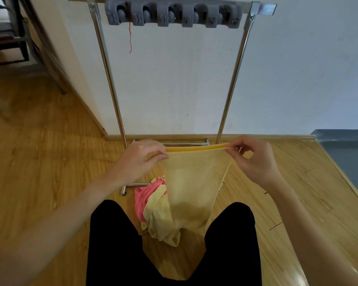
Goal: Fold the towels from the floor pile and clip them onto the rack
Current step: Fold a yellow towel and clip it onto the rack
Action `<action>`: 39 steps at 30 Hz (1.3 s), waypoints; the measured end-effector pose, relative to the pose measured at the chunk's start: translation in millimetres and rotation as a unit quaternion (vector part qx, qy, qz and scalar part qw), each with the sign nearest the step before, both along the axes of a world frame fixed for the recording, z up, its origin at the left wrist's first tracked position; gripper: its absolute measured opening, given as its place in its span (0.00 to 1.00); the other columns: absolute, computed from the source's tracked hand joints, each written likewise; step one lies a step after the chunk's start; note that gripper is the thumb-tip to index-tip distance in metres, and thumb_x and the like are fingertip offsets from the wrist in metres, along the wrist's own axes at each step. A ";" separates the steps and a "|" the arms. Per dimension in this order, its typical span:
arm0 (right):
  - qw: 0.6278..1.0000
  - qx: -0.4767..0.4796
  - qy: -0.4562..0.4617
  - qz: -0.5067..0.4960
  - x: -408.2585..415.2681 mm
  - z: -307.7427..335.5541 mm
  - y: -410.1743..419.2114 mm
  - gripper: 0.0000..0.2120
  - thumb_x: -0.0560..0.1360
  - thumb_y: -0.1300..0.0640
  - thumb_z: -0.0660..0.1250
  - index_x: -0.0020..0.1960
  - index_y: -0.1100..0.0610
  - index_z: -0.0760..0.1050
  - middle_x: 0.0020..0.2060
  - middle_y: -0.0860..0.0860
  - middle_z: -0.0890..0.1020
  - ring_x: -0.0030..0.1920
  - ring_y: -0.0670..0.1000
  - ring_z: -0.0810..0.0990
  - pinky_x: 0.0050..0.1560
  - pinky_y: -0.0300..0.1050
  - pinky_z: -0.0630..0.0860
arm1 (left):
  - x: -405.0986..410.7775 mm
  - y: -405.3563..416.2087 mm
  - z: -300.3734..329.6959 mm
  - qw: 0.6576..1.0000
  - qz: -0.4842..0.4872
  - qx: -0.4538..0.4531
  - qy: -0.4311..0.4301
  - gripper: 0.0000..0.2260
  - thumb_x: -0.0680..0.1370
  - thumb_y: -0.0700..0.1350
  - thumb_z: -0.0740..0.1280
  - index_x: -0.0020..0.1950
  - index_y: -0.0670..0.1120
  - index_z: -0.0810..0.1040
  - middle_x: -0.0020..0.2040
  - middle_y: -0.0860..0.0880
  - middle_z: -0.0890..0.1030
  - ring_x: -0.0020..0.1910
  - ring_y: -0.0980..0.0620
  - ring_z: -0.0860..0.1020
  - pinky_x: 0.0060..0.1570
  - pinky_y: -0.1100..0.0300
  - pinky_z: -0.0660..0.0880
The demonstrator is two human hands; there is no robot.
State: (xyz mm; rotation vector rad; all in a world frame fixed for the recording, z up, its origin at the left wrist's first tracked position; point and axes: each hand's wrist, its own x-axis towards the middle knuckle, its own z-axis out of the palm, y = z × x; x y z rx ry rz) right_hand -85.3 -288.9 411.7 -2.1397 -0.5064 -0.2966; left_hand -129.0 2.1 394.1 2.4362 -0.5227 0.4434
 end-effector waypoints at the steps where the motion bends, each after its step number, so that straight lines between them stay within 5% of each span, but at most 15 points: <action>1: 1.000 0.007 -0.004 -0.007 0.7 0.5 0.5 0.11 0.71 0.64 0.73 0.41 0.49 0.78 0.37 0.43 0.81 0.38 0.45 0.78 0.42 0.33 0.75 | -0.4 -0.2 5.8 1.000 -0.004 -0.015 -0.014 0.07 0.74 0.46 0.70 0.47 0.44 0.84 0.45 0.51 0.84 0.46 0.60 0.79 0.51 0.67 0.75; 8: 0.993 0.099 -0.017 -0.063 4.9 -3.8 12.7 0.11 0.73 0.65 0.69 0.52 0.57 0.72 0.43 0.44 0.78 0.42 0.40 0.78 0.45 0.32 0.74 | -2.4 -5.0 26.7 0.995 -0.004 -0.097 0.009 0.06 0.72 0.42 0.74 0.48 0.46 0.83 0.42 0.54 0.83 0.43 0.60 0.80 0.48 0.71 0.74; 12: 0.989 0.133 0.008 -0.060 6.1 -14.1 24.2 0.13 0.75 0.68 0.66 0.55 0.55 0.69 0.43 0.45 0.76 0.43 0.45 0.78 0.46 0.37 0.74 | -8.6 -8.7 31.1 0.984 -0.057 -0.094 0.140 0.16 0.74 0.40 0.71 0.60 0.50 0.74 0.40 0.53 0.76 0.41 0.55 0.77 0.50 0.62 0.76; 16: 0.988 0.149 0.017 -0.045 4.2 -15.5 38.6 0.15 0.75 0.69 0.65 0.56 0.54 0.66 0.44 0.45 0.74 0.40 0.40 0.77 0.44 0.38 0.76 | -14.4 -9.0 34.4 0.965 -0.132 0.000 0.227 0.22 0.77 0.40 0.66 0.66 0.59 0.67 0.40 0.52 0.71 0.39 0.52 0.73 0.44 0.54 0.74; 19: 0.989 0.146 0.032 -0.021 4.9 -16.0 47.5 0.16 0.75 0.69 0.65 0.56 0.53 0.66 0.43 0.45 0.74 0.40 0.43 0.77 0.44 0.43 0.76 | -17.2 -9.3 37.4 0.942 -0.163 0.111 0.270 0.16 0.78 0.45 0.63 0.63 0.60 0.71 0.48 0.54 0.77 0.45 0.48 0.77 0.49 0.47 0.75; 24: 0.991 0.119 0.053 0.023 8.5 -17.4 58.0 0.16 0.75 0.69 0.64 0.56 0.52 0.68 0.44 0.48 0.75 0.44 0.55 0.79 0.45 0.45 0.76 | -19.0 -12.9 41.4 0.903 -0.200 0.228 0.305 0.17 0.76 0.42 0.66 0.65 0.52 0.75 0.50 0.53 0.79 0.47 0.57 0.76 0.50 0.57 0.75; 27: 0.994 0.094 0.051 0.031 10.0 -20.6 61.8 0.15 0.76 0.68 0.64 0.57 0.52 0.71 0.44 0.45 0.75 0.43 0.51 0.79 0.44 0.40 0.75 | -14.7 -14.7 37.3 0.899 -0.211 0.278 0.263 0.18 0.78 0.37 0.62 0.67 0.49 0.75 0.55 0.53 0.81 0.52 0.58 0.78 0.55 0.62 0.73; 29: 0.996 0.072 0.037 0.030 10.9 -22.1 62.6 0.14 0.76 0.67 0.64 0.58 0.53 0.74 0.44 0.43 0.76 0.43 0.47 0.78 0.44 0.33 0.73 | -12.5 -18.9 33.8 0.917 -0.227 0.282 0.167 0.15 0.78 0.36 0.59 0.60 0.44 0.80 0.49 0.48 0.84 0.48 0.52 0.81 0.50 0.60 0.74; 31: 0.998 0.056 0.024 0.025 12.1 -22.3 62.4 0.13 0.76 0.67 0.64 0.59 0.55 0.76 0.46 0.44 0.77 0.45 0.44 0.78 0.46 0.31 0.74 | -12.1 -19.2 30.1 0.923 -0.260 0.280 0.039 0.09 0.75 0.35 0.64 0.49 0.42 0.83 0.40 0.47 0.82 0.40 0.48 0.80 0.39 0.54 0.77; 33: 0.998 0.049 0.022 0.024 13.8 -22.5 61.8 0.13 0.76 0.66 0.65 0.58 0.56 0.78 0.47 0.48 0.79 0.47 0.47 0.79 0.49 0.34 0.76 | -11.9 -21.5 30.6 0.917 -0.263 0.297 -0.035 0.06 0.71 0.35 0.72 0.46 0.44 0.81 0.43 0.47 0.77 0.43 0.49 0.75 0.38 0.53 0.76; 36: 0.998 0.048 0.020 0.024 15.4 -23.3 61.1 0.11 0.75 0.66 0.67 0.56 0.57 0.79 0.46 0.51 0.81 0.47 0.50 0.80 0.51 0.40 0.77 | -12.5 -30.1 33.7 0.903 -0.259 0.335 -0.075 0.07 0.74 0.38 0.69 0.49 0.46 0.74 0.55 0.47 0.73 0.55 0.49 0.72 0.50 0.53 0.75; 39: 0.998 0.051 0.021 0.017 15.3 -23.0 60.9 0.09 0.74 0.66 0.68 0.50 0.54 0.79 0.44 0.51 0.82 0.45 0.48 0.81 0.49 0.38 0.77 | -12.1 -37.9 39.9 0.880 -0.313 0.344 -0.092 0.05 0.73 0.34 0.64 0.46 0.43 0.75 0.44 0.46 0.73 0.43 0.48 0.71 0.38 0.54 0.73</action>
